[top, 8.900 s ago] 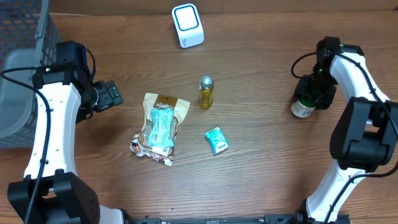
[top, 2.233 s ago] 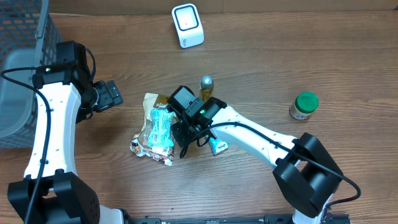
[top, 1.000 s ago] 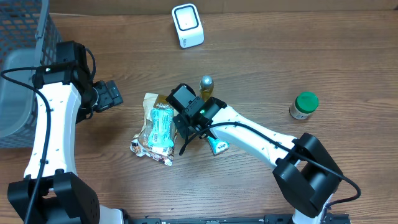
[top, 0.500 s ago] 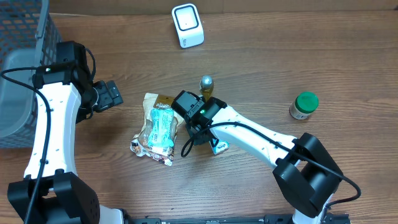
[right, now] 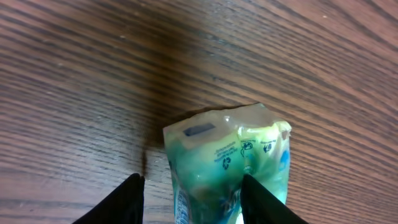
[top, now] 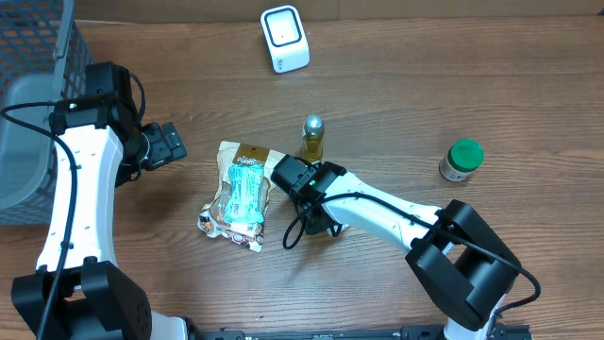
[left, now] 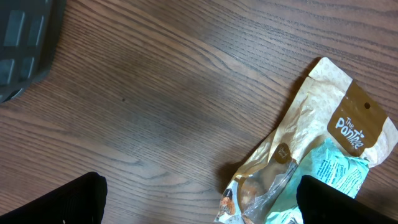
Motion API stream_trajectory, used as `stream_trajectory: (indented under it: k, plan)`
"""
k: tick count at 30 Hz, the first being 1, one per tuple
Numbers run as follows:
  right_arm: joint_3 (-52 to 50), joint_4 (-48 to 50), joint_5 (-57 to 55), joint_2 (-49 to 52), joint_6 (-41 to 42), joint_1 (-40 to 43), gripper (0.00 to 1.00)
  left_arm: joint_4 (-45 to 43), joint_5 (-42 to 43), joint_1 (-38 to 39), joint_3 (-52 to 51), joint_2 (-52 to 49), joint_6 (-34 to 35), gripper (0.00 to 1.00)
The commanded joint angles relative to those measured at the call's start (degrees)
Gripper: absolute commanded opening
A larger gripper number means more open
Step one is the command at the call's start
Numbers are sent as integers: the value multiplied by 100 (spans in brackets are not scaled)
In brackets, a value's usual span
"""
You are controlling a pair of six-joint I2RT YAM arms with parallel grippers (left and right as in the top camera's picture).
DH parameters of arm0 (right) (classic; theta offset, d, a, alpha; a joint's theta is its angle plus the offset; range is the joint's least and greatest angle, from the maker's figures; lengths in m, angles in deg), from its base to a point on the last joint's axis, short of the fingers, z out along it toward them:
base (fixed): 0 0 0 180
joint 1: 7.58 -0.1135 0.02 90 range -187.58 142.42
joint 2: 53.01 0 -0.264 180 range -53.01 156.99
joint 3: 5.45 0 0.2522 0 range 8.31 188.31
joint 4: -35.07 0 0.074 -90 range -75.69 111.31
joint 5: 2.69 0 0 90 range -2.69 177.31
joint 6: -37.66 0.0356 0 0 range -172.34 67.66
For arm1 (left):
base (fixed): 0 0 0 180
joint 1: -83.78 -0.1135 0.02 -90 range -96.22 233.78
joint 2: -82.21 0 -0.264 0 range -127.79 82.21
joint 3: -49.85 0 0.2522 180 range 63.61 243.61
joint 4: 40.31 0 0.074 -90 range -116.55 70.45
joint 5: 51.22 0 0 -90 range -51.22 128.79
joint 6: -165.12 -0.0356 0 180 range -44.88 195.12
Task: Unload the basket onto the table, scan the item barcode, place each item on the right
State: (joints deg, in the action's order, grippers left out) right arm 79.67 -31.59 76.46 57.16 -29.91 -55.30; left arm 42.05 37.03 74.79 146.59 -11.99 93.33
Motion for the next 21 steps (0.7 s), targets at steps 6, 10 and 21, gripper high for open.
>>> stream_trajectory:
  k: [6,10,21]
  plan:
    - [-133,72,-111,22,28,-11,18,-4,-13,2,26,-9,-2,100]
    - [-98,105,-111,20,26,-11,4,-7,-15,2,26,-9,-2,99]
    - [444,568,2234,-372,28,-4,4,-4,-13,2,26,-9,-2,100]
